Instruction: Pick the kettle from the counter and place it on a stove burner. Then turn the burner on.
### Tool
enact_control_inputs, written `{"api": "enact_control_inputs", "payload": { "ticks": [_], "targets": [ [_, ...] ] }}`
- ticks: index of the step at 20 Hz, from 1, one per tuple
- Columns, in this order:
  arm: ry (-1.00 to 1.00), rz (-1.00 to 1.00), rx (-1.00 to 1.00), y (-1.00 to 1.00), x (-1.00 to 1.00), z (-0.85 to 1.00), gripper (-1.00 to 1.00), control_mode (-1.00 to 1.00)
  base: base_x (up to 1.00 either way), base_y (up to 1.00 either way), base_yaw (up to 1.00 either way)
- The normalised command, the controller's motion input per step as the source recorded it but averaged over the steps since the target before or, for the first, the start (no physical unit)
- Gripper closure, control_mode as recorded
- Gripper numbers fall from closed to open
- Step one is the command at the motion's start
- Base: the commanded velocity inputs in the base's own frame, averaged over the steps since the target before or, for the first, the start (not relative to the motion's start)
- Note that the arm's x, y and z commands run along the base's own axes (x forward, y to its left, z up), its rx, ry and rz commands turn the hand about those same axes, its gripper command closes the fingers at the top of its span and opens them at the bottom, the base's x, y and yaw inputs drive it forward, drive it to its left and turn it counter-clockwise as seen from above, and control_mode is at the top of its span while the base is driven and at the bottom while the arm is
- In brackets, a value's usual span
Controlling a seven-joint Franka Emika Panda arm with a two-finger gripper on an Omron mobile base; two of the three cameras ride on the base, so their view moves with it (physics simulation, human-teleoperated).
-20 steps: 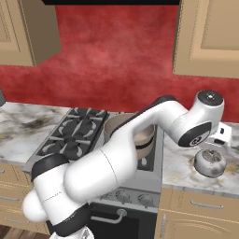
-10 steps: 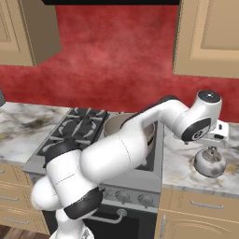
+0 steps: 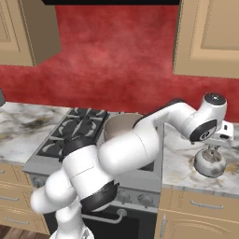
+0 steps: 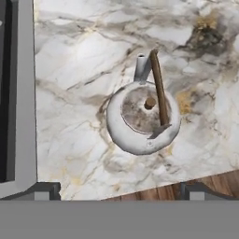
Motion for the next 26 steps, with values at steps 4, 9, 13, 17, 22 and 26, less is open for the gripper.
{"api": "enact_control_inputs", "payload": {
  "ticks": [4, 9, 13, 17, 22, 26],
  "targets": [
    [0.0, 0.01, 0.01, -0.36, 0.34, -0.17, -1.0, -1.0, 0.0, 0.0, 0.0],
    [0.02, 0.0, 0.0, -0.41, 0.25, -0.16, -1.0, -1.0, 0.0, 0.0, 0.0],
    [0.07, 0.0, 0.0, -0.29, 0.26, -0.23, -1.0, -1.0, 0.0, 0.0, 0.0],
    [0.09, 0.0, 0.0, -0.07, 0.19, -0.24, -1.0, -1.0, 0.0, 0.0, 0.0],
    [0.09, 0.0, 0.0, 0.0, 0.02, -0.04, -1.0, -1.0, 0.0, 0.0, 0.0],
    [0.07, 0.0, 0.0, 0.0, 0.04, -0.21, -1.0, -1.0, 0.0, 0.0, 0.0]
  ]
}}
